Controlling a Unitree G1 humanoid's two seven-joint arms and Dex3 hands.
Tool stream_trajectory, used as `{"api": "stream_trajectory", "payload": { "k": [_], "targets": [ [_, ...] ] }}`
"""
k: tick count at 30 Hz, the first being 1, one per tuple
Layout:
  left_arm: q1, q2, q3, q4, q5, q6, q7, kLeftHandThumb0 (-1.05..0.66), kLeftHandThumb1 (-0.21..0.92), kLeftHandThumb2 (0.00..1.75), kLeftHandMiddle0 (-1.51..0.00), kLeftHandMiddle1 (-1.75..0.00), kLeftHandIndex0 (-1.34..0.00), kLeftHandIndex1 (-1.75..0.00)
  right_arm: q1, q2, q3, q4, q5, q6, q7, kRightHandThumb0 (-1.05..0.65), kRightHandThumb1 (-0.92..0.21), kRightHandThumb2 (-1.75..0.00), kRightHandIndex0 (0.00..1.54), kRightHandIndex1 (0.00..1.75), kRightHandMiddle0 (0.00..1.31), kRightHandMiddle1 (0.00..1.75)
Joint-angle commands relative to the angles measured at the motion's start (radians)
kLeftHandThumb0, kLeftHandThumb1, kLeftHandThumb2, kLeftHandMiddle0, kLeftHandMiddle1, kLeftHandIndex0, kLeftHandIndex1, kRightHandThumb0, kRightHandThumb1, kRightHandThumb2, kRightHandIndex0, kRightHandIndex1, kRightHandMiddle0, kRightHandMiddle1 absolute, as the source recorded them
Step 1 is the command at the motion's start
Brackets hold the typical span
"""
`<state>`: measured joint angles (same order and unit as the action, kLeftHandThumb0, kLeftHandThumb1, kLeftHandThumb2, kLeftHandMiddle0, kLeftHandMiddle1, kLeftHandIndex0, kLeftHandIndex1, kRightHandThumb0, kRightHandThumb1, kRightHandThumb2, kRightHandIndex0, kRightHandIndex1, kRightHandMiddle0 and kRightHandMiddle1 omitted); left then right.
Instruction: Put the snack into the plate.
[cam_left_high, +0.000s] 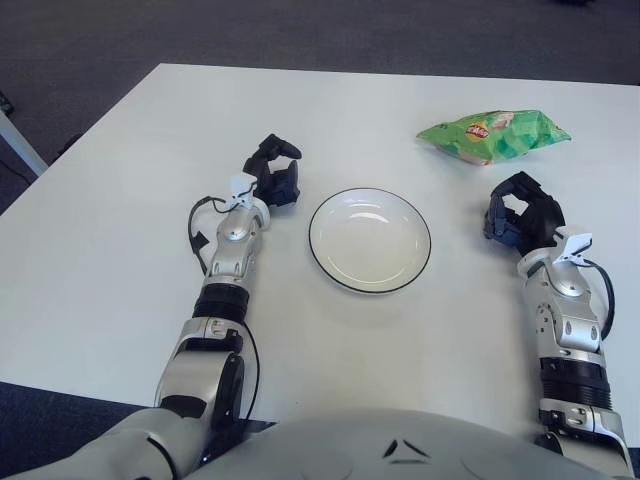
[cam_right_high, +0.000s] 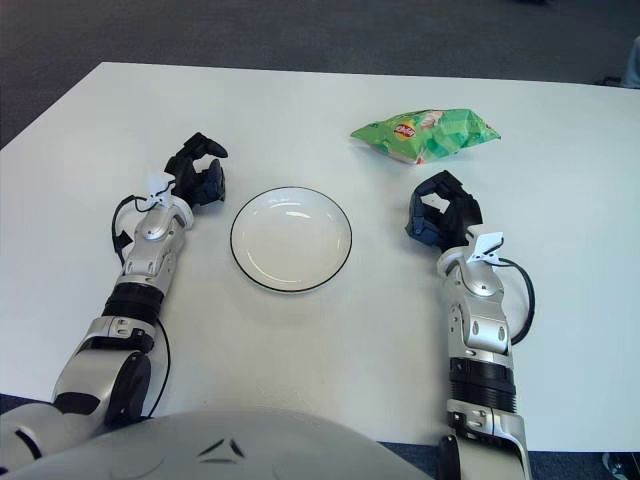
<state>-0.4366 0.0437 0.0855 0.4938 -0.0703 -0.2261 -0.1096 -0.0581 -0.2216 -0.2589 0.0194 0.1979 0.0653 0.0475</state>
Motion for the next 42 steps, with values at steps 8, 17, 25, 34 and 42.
{"api": "stream_trajectory", "payload": {
  "k": [8, 17, 25, 34, 42],
  "targets": [
    [0.069, -0.004, 0.001, 0.024, 0.003, 0.003, 0.009, -0.42, 0.53, 1.06, -1.24, -1.75, -0.45, -1.75, 0.068, 0.072, 0.001, 0.081, 0.041, -0.058, 0.025, -0.47, -0.34, -1.28, 1.30, 1.75, 0.59, 1.75],
    [0.071, -0.007, 0.000, 0.024, 0.001, -0.002, 0.005, -0.42, 0.52, 1.06, -1.24, -1.75, -0.46, -1.75, 0.066, 0.072, -0.005, 0.099, 0.046, -0.080, 0.037, -0.47, -0.34, -1.29, 1.30, 1.75, 0.60, 1.75],
    [0.078, -0.020, -0.005, 0.017, 0.007, 0.000, 0.016, -0.42, 0.52, 1.06, -1.24, -1.75, -0.46, -1.75, 0.070, 0.065, -0.012, 0.114, 0.037, -0.110, 0.036, -0.48, -0.31, -1.32, 1.30, 1.75, 0.62, 1.75],
    [0.084, -0.024, -0.017, 0.012, 0.019, -0.006, 0.031, -0.42, 0.52, 1.06, -1.23, -1.75, -0.46, -1.75, 0.090, -0.009, -0.007, 0.118, -0.109, -0.214, -0.019, -0.49, -0.30, -1.33, 1.28, 1.75, 0.63, 1.75],
    [0.092, -0.021, -0.026, 0.017, 0.038, -0.025, 0.038, -0.42, 0.52, 1.06, -1.22, -1.75, -0.46, -1.75, 0.155, -0.100, -0.023, -0.084, -0.229, -0.093, -0.035, -0.45, -0.41, -1.19, 1.10, 1.75, 0.54, 1.75]
  ]
}}
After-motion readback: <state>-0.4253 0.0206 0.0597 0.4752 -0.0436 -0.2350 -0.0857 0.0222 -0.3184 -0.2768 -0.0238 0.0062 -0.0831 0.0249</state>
